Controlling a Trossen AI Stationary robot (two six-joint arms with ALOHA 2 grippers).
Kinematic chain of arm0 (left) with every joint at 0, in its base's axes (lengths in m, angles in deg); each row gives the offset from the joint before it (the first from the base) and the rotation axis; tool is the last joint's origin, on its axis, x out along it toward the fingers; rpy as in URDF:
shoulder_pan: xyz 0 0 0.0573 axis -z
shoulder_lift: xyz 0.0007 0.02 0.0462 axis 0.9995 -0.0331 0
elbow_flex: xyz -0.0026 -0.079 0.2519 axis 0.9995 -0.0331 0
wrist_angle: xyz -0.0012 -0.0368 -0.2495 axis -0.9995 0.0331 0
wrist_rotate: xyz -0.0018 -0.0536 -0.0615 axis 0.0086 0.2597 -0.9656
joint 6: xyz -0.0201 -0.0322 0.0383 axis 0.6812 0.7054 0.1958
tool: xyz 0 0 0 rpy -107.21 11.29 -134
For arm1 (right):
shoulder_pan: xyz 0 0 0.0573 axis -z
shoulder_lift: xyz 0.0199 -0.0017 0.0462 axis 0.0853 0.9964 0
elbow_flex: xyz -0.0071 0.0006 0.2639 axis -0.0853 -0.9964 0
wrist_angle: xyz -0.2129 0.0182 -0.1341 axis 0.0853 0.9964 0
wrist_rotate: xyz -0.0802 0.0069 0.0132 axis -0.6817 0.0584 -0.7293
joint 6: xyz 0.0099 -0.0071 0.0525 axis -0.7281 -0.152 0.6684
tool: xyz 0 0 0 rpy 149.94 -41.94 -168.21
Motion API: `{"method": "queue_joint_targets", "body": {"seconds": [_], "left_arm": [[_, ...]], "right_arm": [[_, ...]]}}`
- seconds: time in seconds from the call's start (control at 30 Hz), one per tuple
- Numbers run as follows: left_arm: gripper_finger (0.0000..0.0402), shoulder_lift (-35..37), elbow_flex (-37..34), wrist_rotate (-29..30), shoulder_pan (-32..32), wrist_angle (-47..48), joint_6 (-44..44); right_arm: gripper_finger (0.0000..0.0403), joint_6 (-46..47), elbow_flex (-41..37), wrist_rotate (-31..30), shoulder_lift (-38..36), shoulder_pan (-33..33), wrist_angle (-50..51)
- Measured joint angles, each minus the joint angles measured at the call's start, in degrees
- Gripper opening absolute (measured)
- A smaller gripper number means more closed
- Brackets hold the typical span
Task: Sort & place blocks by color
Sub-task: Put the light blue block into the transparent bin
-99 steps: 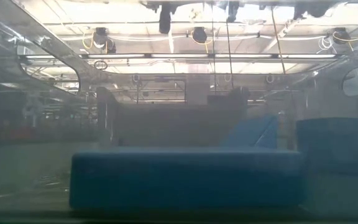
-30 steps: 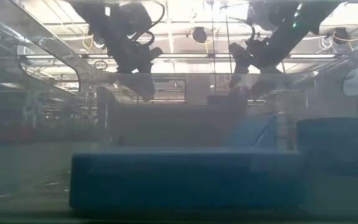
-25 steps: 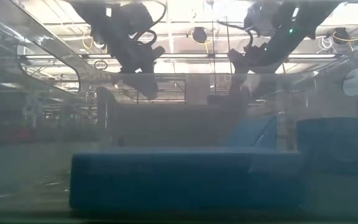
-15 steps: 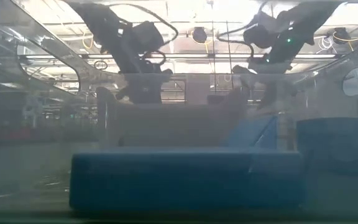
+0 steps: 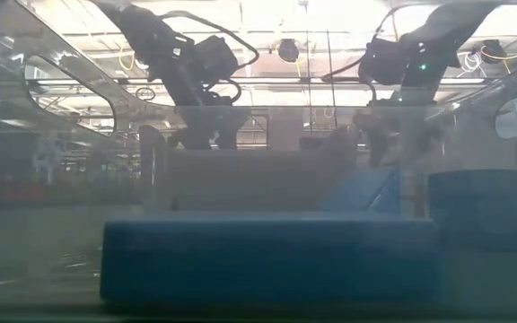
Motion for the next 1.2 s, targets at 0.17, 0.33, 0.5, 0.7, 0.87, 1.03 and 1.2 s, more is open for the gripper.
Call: {"method": "queue_joint_targets", "body": {"seconds": [0.17, 0.33, 0.5, 0.7, 0.87, 1.03, 1.2], "left_arm": [[0.0234, 0.51, -0.01, -0.04, -0.48, -0.87, 1.27], [0.0235, 2.08, -0.04, -0.07, -1.72, -3.48, 1.96], [0.0236, 5.11, 0.00, -0.13, -3.08, -7.46, 3.33], [0.0236, 8.85, 0.09, -0.15, -4.97, -12.82, 2.59], [0.0237, 10.46, 0.01, -0.30, -6.85, -15.14, 0.99], [0.0237, 11.40, 0.06, -0.23, -8.04, -15.37, 1.25], [0.0237, 11.93, 0.02, -0.28, -8.27, -15.59, 1.23]], "right_arm": [[0.0274, -2.66, -0.34, 3.25, 0.00, 1.35, 0.36], [0.0274, -3.63, -3.03, 5.84, 0.00, 3.22, 0.49], [0.0274, -3.66, -6.06, 6.11, 0.00, 5.39, -0.39], [0.0274, -3.82, -9.03, 9.12, 0.00, 7.65, -4.41], [0.0274, -4.16, -12.12, 8.98, -0.10, 9.08, -9.12], [0.0274, -5.91, -15.45, 8.93, 0.00, 9.96, -15.49], [0.0274, -6.00, -18.02, 8.65, -0.15, 10.12, -18.90]]}}
